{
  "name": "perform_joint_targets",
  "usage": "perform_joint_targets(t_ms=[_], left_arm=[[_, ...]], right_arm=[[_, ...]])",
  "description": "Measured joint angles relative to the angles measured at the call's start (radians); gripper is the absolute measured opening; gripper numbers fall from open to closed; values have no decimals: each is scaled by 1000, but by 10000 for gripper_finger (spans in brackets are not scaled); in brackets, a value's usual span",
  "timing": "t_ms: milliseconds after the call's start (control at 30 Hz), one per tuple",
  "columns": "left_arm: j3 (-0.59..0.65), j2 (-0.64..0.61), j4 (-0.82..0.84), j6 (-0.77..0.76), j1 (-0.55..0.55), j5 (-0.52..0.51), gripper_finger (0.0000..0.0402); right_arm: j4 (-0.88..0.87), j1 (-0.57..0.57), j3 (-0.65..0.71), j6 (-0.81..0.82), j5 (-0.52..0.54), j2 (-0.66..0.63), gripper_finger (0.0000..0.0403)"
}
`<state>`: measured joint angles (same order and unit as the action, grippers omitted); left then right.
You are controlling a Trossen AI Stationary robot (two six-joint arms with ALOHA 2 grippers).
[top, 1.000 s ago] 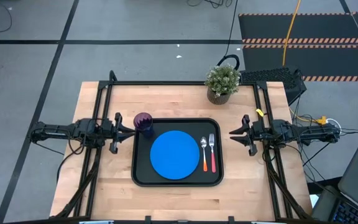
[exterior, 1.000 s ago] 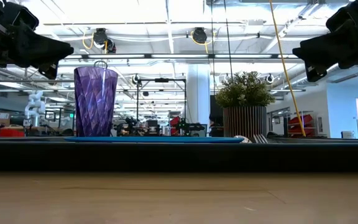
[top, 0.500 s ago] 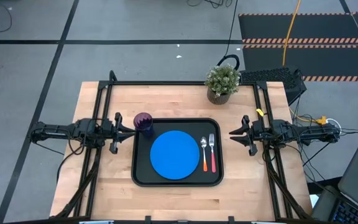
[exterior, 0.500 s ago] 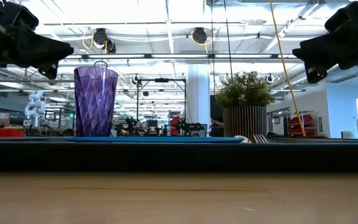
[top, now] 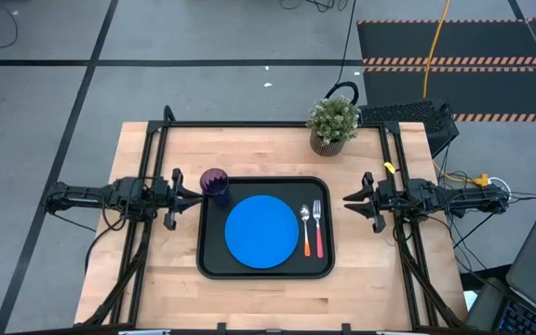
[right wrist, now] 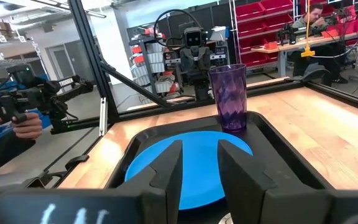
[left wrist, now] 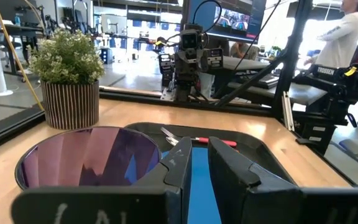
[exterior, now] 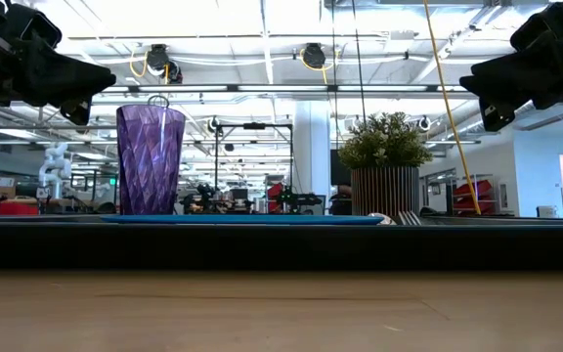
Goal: Pick and place plate/cup/fork/spoon on tray
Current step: Return to Home Position, then adjust the black serving tray
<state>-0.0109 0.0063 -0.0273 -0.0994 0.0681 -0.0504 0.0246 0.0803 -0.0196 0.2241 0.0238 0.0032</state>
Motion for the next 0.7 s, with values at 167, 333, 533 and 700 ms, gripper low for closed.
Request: perform_joint_targets(t_ms=[167, 333, 533, 700], left_arm=[[0, 0, 0, 0, 0, 0, 56], [0, 0, -1, -20, 0, 3, 56], [0, 0, 0, -102, 0, 24, 56], [0, 0, 3, -149, 0, 38, 56]], right_arm=[[1, 0, 0, 3, 0, 0, 93], [2, 0, 0, 62, 0, 0, 93], [2, 0, 0, 138, 1, 7, 93], [2, 0, 0, 143, 1, 47, 93]])
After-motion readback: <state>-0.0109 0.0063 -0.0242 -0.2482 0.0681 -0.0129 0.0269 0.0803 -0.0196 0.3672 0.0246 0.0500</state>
